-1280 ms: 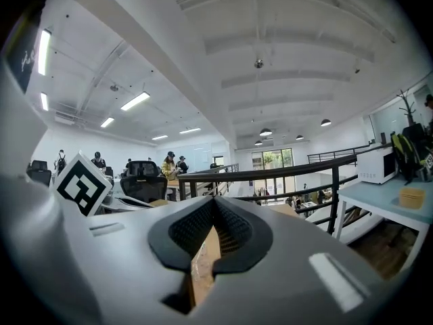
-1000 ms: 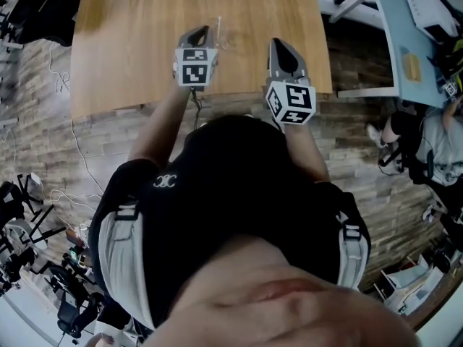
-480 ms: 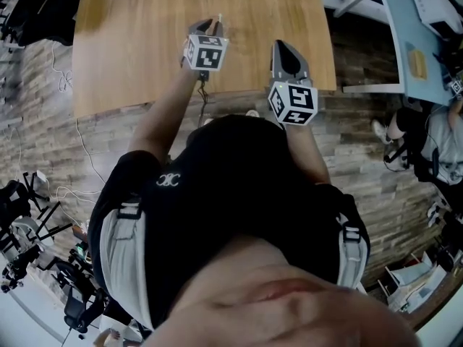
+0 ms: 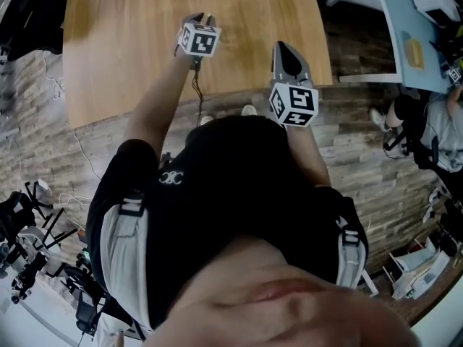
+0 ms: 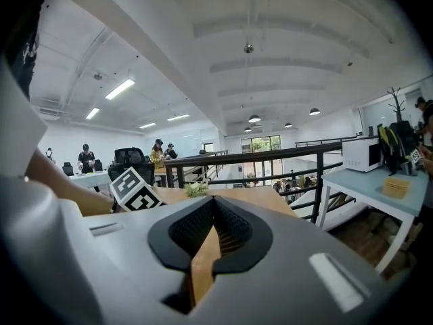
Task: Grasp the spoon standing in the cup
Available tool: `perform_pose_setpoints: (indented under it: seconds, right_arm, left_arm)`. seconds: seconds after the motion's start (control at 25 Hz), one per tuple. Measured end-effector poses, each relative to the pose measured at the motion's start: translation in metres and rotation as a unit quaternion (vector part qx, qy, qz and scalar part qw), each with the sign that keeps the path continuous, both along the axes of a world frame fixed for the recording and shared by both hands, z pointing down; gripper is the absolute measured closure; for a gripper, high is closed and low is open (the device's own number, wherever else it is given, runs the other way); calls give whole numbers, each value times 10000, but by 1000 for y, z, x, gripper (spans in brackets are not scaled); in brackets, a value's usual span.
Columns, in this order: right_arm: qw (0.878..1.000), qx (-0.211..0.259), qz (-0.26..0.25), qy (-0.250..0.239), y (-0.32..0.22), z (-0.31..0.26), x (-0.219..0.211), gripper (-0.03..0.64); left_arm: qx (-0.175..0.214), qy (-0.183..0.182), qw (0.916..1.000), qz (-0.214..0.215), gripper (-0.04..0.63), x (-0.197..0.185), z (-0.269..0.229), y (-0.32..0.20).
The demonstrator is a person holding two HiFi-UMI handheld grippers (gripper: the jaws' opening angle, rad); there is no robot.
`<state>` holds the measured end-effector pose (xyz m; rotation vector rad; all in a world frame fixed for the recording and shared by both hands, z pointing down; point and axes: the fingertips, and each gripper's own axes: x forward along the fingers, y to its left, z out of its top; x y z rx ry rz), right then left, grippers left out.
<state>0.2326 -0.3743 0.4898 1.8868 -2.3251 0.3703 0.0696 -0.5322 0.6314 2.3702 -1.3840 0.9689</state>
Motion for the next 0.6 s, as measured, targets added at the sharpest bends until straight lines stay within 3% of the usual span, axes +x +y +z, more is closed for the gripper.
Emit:
perform_pose_setpoints:
  seconds: [0.36,0.6]
  right_arm:
    - [9996,-163,238,32,-1,10,19,617]
    - [9993,-244,289,65,-4,15,24,617]
  left_arm:
    - [-418,-31,9991,23,491,6,30,-14]
    - [-489,-19,9988,-41,482,7,39,-23]
